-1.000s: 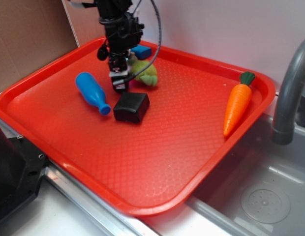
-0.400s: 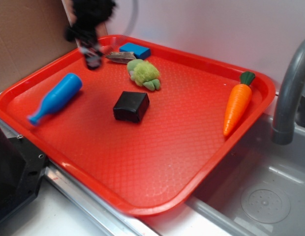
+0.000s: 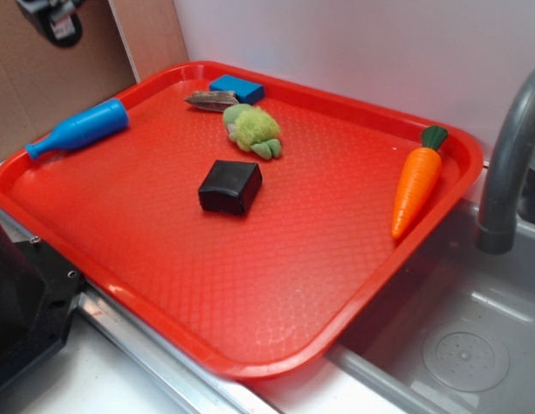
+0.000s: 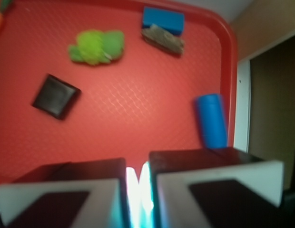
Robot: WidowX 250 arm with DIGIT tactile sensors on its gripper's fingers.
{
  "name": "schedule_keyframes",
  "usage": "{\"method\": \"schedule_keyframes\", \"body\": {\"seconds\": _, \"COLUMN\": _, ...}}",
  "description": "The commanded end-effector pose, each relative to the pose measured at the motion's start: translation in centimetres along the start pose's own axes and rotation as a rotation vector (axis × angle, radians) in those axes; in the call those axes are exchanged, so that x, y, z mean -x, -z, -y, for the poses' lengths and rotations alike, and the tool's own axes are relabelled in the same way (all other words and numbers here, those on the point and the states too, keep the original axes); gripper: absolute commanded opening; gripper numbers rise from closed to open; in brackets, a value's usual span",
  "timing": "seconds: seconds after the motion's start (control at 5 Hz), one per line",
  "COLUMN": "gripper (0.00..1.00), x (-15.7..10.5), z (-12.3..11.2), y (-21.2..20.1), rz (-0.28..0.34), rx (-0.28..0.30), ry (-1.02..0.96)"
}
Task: Grab the green animal.
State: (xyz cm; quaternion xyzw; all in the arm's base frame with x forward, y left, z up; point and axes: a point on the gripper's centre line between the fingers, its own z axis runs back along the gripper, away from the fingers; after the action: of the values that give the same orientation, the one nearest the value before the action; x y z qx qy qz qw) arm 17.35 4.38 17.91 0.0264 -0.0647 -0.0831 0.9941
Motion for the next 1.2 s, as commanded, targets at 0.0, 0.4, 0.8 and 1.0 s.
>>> {"method": "schedule_keyframes", "body": {"seconds": 0.0, "gripper": 1.0, "x": -6.3, "z": 2.0, "y": 5.1, "rz": 0.027, "rx": -0.021, "ry": 0.471}}
{"method": "schedule_keyframes", "body": {"seconds": 0.4, "gripper": 1.0, "x": -8.1, "z": 3.7, "y": 9.5, "rz": 0.165, "rx": -0.018, "ry": 0.847}}
{"method": "schedule_keyframes", "body": {"seconds": 0.8, "gripper": 1.0, "x": -10.7, "z": 5.1, "y": 13.7, "rz": 0.145, "rx": 0.049, "ry": 0.927}}
{"method": "schedule_keyframes", "body": {"seconds": 1.0, "gripper": 1.0, "x": -10.9, "z": 4.8, "y": 14.4, "rz": 0.192, "rx": 0.091, "ry": 0.929}}
